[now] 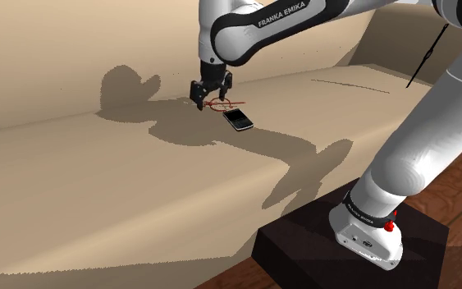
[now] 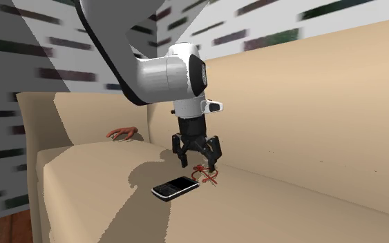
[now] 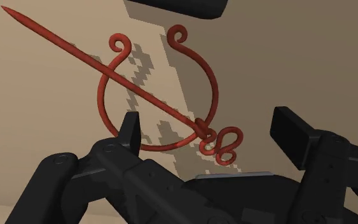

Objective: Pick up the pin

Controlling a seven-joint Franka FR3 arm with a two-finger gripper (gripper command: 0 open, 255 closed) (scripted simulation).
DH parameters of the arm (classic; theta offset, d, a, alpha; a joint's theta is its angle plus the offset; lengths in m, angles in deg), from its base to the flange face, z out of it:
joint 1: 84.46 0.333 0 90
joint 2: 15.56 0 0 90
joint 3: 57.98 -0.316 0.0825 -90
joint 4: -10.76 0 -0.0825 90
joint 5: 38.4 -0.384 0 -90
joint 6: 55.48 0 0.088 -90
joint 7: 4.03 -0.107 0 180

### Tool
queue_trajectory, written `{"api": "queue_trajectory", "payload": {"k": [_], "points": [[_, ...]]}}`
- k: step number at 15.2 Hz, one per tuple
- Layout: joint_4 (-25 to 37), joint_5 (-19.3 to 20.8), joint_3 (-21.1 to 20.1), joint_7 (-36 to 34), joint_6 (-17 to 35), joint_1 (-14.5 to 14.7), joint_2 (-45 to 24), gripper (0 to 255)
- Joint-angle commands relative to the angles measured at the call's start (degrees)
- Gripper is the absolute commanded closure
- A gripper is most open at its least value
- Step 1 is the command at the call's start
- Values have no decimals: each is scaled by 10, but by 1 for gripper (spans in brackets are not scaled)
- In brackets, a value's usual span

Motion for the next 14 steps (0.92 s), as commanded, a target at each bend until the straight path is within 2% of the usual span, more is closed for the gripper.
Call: {"api": "queue_trajectory", "payload": {"k": [1, 2, 11, 14], "points": [[-5, 1, 0, -1, 6, 0, -1, 0], [-6, 1, 0, -1, 7, 0, -1, 255], [-5, 1, 0, -1, 6, 0, -1, 255], [11, -4, 0, 4, -16, 0, 6, 255]]}}
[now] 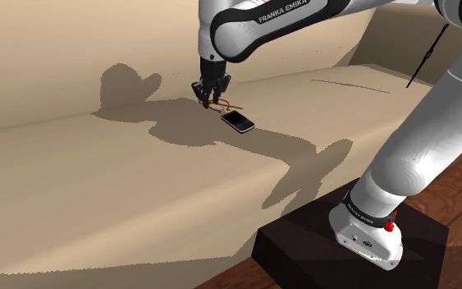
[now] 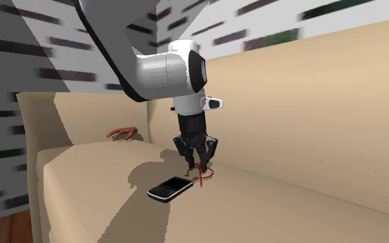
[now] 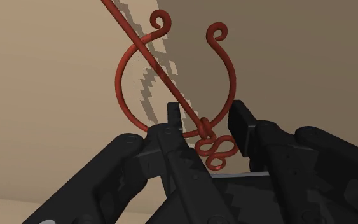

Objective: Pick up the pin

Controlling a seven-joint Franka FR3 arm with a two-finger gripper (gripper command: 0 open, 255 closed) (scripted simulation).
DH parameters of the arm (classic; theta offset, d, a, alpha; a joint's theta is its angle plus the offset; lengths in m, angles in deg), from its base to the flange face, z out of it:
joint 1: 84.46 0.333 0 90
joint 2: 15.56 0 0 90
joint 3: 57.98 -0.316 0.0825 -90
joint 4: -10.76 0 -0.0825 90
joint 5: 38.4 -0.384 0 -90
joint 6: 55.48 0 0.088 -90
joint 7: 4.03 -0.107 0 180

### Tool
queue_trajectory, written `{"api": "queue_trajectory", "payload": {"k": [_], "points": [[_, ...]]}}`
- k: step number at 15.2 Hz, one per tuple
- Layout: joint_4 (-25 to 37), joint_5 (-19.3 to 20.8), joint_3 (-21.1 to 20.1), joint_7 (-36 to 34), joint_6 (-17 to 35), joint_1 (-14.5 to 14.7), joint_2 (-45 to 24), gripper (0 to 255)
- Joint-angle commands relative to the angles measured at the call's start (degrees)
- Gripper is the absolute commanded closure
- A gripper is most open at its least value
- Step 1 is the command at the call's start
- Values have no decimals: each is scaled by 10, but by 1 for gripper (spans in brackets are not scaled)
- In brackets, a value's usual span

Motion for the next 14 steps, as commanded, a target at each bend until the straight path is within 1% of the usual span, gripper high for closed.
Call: {"api": "queue_trajectory", "payload": {"k": [1, 12, 14], "points": [[9, -3, 1, 3, -14, 0, 4, 255], [78, -12, 3, 15, -97, 0, 20, 255], [79, -12, 3, 15, -98, 0, 20, 255]]}}
